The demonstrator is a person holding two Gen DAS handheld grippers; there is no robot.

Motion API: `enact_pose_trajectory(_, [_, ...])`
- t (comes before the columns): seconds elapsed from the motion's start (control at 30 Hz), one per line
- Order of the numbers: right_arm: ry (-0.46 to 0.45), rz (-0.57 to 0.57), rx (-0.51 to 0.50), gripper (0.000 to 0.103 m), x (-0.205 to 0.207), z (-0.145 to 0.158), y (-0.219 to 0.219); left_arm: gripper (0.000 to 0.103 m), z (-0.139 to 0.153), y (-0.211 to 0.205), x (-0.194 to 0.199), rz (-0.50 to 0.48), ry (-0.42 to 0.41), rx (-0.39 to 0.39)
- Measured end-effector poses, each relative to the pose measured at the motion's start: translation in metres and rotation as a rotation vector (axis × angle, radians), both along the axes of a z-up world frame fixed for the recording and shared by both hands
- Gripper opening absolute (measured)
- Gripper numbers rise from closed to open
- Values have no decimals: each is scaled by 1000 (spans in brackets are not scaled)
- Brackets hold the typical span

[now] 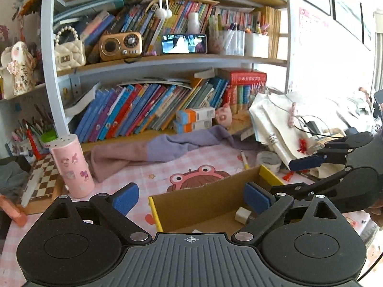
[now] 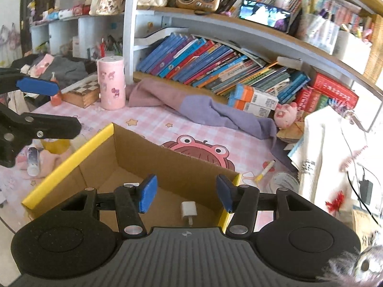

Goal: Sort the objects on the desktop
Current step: 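Withdraw both open tools from the yellow box back over the table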

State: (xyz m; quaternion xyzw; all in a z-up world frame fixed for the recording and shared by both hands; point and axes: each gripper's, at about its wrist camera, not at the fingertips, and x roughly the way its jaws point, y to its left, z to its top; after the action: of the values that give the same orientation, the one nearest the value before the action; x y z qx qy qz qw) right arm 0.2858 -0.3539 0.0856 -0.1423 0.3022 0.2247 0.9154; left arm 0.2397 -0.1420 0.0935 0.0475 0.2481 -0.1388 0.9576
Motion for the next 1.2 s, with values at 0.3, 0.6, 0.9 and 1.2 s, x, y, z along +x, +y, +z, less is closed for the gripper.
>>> enact_pose_trajectory(0.3, [-36, -145, 37, 55, -57, 3, 1, 97, -2, 26, -50, -38, -29, -28])
enact_pose_trajectory(0.6, [-47, -258, 69, 56, -128, -9, 25, 97, -14, 60, -97, -64, 0, -55])
enact_pose_trajectory(0.9, [-9, -342, 86, 56, -193, -29, 62, 97, -40, 93, -145, -78, 74, -43])
enact_pose_trajectory(1.2, [26, -468, 150, 56, -238, -59, 96, 97, -69, 132, -180, -26, 159, -35])
